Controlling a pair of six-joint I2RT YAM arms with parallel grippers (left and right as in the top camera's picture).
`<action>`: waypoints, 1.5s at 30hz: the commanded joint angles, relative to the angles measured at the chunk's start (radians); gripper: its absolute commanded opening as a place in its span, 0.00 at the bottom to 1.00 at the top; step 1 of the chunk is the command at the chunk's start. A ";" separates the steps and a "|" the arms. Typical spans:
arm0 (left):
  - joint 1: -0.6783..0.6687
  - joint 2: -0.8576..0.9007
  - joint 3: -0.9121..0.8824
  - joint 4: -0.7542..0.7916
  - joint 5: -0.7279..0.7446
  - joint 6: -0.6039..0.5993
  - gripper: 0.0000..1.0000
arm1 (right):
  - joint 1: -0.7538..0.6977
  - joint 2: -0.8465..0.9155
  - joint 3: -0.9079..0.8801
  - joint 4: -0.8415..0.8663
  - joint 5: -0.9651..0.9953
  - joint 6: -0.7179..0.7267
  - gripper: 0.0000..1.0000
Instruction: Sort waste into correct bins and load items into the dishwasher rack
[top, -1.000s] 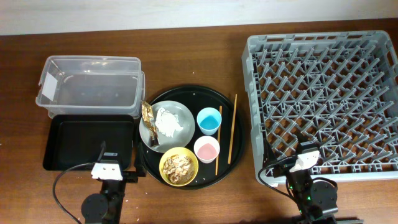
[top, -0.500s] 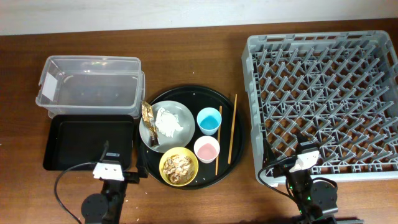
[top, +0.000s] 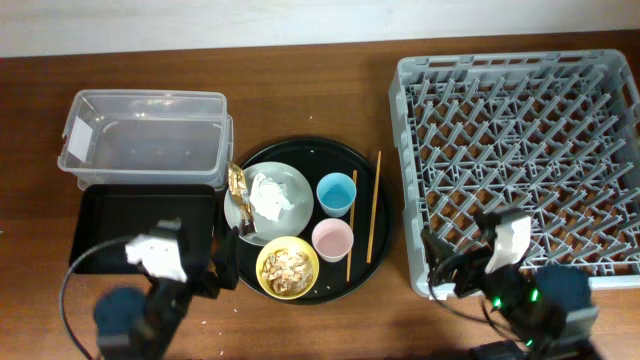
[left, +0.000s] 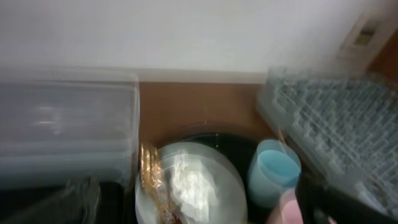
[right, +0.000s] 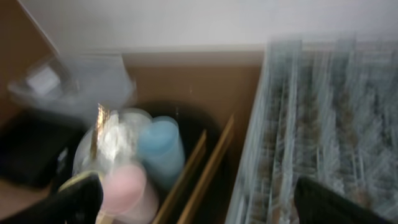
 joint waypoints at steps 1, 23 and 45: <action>0.003 0.345 0.340 -0.240 -0.002 0.043 0.99 | -0.006 0.257 0.309 -0.167 -0.010 0.006 0.98; -0.624 1.462 0.719 -0.433 -0.160 -0.068 0.02 | -0.007 0.622 0.696 -0.513 -0.027 0.215 0.98; -0.181 1.237 1.017 -0.705 1.186 0.296 0.00 | 0.159 0.859 0.696 -0.016 -1.005 -0.080 0.87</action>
